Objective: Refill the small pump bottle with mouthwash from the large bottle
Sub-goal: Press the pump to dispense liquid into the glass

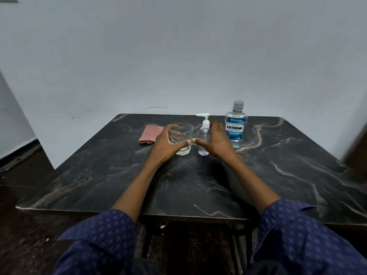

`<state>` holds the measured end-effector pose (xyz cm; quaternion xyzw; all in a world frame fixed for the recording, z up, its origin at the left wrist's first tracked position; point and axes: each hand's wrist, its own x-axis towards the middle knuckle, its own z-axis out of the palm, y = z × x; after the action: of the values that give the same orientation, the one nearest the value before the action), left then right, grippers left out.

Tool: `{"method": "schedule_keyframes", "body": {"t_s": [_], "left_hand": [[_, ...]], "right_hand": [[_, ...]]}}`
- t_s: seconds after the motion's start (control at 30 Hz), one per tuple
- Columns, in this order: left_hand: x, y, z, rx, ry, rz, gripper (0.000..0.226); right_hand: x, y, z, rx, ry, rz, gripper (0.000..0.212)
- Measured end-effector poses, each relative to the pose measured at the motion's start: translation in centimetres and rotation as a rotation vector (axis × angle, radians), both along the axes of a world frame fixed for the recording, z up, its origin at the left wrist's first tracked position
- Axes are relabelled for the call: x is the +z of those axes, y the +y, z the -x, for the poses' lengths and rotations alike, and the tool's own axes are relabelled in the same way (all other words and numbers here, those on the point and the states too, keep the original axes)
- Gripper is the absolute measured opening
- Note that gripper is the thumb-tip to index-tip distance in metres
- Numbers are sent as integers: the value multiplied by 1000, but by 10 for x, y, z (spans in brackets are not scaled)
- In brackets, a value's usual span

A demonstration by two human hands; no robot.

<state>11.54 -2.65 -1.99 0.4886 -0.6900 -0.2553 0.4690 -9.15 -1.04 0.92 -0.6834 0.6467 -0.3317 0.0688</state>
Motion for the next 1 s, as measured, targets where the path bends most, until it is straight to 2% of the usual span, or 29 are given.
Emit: {"method": "schedule_keyframes", "body": {"t_s": [0.1,0.27,0.43,0.73,0.9,1.0], "left_hand": [[1,1,0,20,-19,28,77],[2,2,3,49,-41,63,76],[0,0,3,59,-60,-3,73],[15,-37,26,78,-174,-83,77],[20,-65,35,82,-191,-112,71],[21,-76,37,76,-174,-90,54]], "right_hand": [[4,2,-1,9,-42,1,68],[5,6,-3,6,-84,-4,65],[-2,-2,-4,-36,-85,2,48],[3,-32,-8,-74,-96,-25,47],[4,-53,-6,-90,-105,-44,43],[5,-66,-3,-112,-80,-50,41]]}}
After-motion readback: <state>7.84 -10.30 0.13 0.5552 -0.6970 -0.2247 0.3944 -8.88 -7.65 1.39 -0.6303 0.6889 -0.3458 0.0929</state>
